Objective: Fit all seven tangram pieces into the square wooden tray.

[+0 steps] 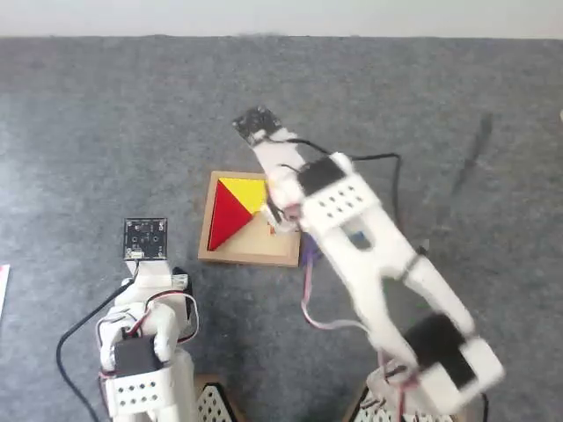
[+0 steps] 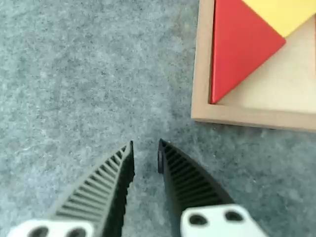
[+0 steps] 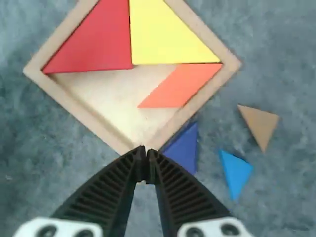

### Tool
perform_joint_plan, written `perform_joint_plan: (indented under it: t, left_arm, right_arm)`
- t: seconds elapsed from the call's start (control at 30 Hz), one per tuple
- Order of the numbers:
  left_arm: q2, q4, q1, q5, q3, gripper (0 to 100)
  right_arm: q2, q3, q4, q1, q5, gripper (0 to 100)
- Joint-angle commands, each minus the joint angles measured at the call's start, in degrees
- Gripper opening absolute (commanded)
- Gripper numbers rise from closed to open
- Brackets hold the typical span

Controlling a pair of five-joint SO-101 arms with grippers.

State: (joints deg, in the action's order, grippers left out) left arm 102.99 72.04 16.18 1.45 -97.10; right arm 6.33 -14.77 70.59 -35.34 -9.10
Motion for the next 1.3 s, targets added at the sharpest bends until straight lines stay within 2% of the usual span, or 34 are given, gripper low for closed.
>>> perform_joint_plan:
  t: [0.0, 0.1, 0.17, 0.3, 0.5, 0.7, 1.0, 1.27]
  left_arm:
    - [1.14, 0.26, -0.26, 0.0, 0.66, 8]
    - [1.14, 0.26, -0.26, 0.0, 0.66, 8]
    - [1.14, 0.26, -0.26, 0.0, 0.66, 8]
    - [1.14, 0.26, -0.26, 0.0, 0.66, 8]
    - [1.14, 0.26, -0.26, 0.0, 0.66, 8]
    - [1.14, 0.26, -0.26, 0.0, 0.66, 8]
    - [1.14, 0.26, -0.26, 0.0, 0.66, 8]
    - [1.14, 0.26, -0.26, 0.0, 0.66, 8]
  right_arm:
    - [8.4, -10.81, -3.65, 0.84, -6.95, 12.2]
    - [7.96, -19.25, -10.15, 2.42, -7.65, 24.3]
    - [6.46, -21.1, -13.49, 4.44, -6.42, 28.9]
    - [1.63, -20.57, -16.48, 5.49, -1.23, 29.6]
    - [-6.81, -17.76, -16.48, 3.74, -7.12, 29.6]
    - [-9.01, -17.41, -16.75, 1.98, -10.2, 29.6]
    - [-8.48, -17.14, -16.22, 2.15, -24.88, 29.6]
    - [-8.4, -17.49, -11.3, 2.24, -35.6, 27.6]
